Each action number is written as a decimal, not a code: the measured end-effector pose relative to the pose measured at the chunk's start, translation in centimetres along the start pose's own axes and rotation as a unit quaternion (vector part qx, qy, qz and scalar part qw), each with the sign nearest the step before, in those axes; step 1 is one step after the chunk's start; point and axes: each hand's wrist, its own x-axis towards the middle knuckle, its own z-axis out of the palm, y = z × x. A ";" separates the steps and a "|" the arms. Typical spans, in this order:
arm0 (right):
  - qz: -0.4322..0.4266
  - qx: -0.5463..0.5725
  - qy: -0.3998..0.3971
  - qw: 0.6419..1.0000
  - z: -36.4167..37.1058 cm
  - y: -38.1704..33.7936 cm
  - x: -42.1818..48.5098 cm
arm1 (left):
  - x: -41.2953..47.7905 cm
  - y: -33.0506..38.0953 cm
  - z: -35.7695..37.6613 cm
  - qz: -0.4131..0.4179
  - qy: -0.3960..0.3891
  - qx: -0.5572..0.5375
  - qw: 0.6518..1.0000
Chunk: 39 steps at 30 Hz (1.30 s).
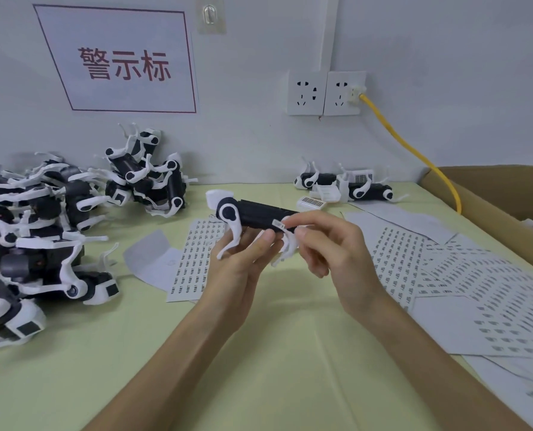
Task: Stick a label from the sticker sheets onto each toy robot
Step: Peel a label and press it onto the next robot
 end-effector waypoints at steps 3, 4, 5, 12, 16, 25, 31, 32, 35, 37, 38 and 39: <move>0.012 -0.030 -0.013 0.999 0.4 0.1 -0.1 | -0.2 0.0 0.2 0.016 0.008 0.012 1.000; 0.012 -0.040 -0.013 0.999 0.5 0.1 -0.1 | -0.2 0.1 0.3 0.020 0.017 0.016 1.000; 0.012 -0.048 -0.012 0.999 0.5 0.2 -0.1 | -0.2 0.1 0.4 0.023 0.027 0.019 0.999; 0.011 -0.081 -0.013 0.997 0.7 0.6 -0.3 | -0.4 0.0 0.4 0.019 0.083 0.052 0.995; 0.014 -0.099 -0.007 0.995 0.8 0.6 -0.4 | -0.3 -0.2 0.2 0.015 0.096 0.049 0.994; -0.048 -0.188 0.023 0.981 1.3 0.7 -0.9 | -0.2 -0.4 0.1 0.029 0.099 0.022 0.994; -0.073 -0.239 0.037 0.967 1.3 1.1 -0.9 | -0.2 -0.5 0.1 0.027 0.103 0.033 0.994; -0.075 -0.244 0.040 0.966 1.3 1.1 -0.9 | -0.2 -0.5 0.1 0.027 0.104 0.034 0.994; -0.077 -0.251 0.042 0.964 1.3 1.1 -1.0 | -0.2 -0.4 0.2 0.027 0.110 0.037 0.993; -0.077 -0.253 0.044 0.963 1.3 1.1 -1.0 | -0.3 -0.3 0.3 0.030 0.113 0.042 0.992; -0.078 -0.255 0.044 0.963 1.4 1.1 -1.0 | -0.3 -0.3 0.3 0.031 0.114 0.046 0.992; -0.079 -0.258 0.045 0.962 1.4 1.1 -1.0 | -0.3 -0.3 0.4 0.031 0.115 0.049 0.992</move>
